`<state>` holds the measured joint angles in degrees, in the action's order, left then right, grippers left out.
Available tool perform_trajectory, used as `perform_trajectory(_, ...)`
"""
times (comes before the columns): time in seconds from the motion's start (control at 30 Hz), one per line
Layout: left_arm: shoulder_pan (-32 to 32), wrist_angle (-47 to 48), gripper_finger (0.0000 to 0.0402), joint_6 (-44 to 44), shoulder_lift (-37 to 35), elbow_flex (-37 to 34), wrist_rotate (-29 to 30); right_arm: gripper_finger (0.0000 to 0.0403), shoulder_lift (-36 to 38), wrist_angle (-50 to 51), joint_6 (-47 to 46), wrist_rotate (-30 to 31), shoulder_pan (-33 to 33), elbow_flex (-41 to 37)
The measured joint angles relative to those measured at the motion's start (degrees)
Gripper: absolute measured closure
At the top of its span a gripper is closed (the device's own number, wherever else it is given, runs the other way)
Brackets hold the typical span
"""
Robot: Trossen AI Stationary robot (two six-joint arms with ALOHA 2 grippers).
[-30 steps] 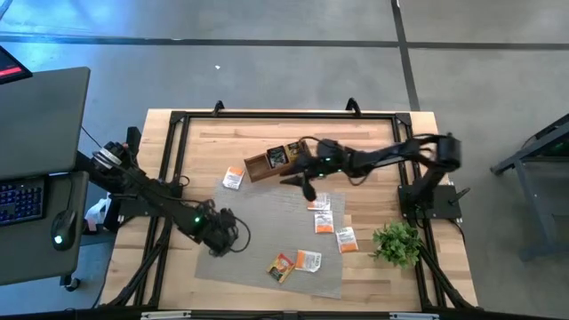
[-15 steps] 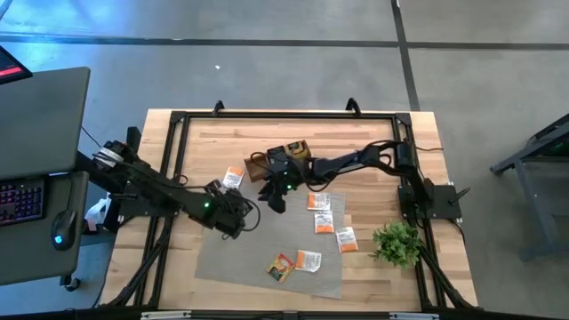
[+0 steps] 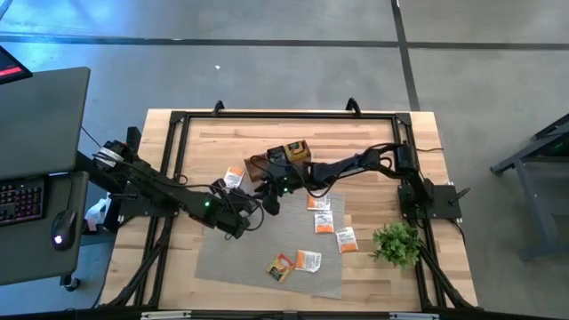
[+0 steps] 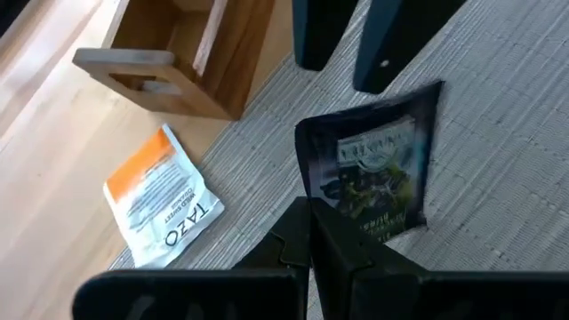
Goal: Pick & Place Tea
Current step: Put the violet tea bag into the middle section of the wooden organizer
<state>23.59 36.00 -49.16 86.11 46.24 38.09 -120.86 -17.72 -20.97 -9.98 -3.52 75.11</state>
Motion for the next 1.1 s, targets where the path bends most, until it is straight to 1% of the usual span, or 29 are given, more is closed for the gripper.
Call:
perform_trajectory(0.23,0.0,-0.6,0.0399,0.9,0.0,0.0,0.2,0.0284,0.0,-0.5,0.2,0.0,0.9,0.0)
perform_trajectory(0.47,0.0,-2.5,0.0399,1.8,0.0,0.0,2.6,0.0284,-0.3,-0.5,0.4,0.2,1.3,0.0)
perform_trajectory(0.67,0.0,-3.5,0.0399,3.1,0.0,0.0,3.5,0.0287,-1.0,-1.0,0.9,0.0,1.3,0.0)
perform_trajectory(0.73,0.0,-3.5,0.0399,3.1,0.0,0.0,4.4,0.0297,-1.1,-0.6,0.9,-0.6,1.3,0.0)
perform_trajectory(0.8,0.0,-3.4,0.0399,3.1,0.0,0.0,4.9,0.0315,-1.1,-0.6,2.0,-0.6,1.3,0.0)
perform_trajectory(0.97,0.0,-3.4,0.0399,4.3,0.0,0.0,5.7,0.0384,-1.1,-0.9,4.5,-0.6,1.3,0.0)
perform_trajectory(1.03,0.0,-3.4,0.0399,4.3,0.0,0.0,6.3,0.0393,-1.1,-0.8,5.9,-0.5,1.3,0.0)
perform_trajectory(1.1,0.0,-3.4,0.0396,4.3,0.0,0.0,6.5,0.0385,-1.1,-0.7,5.6,-0.2,1.2,0.0)
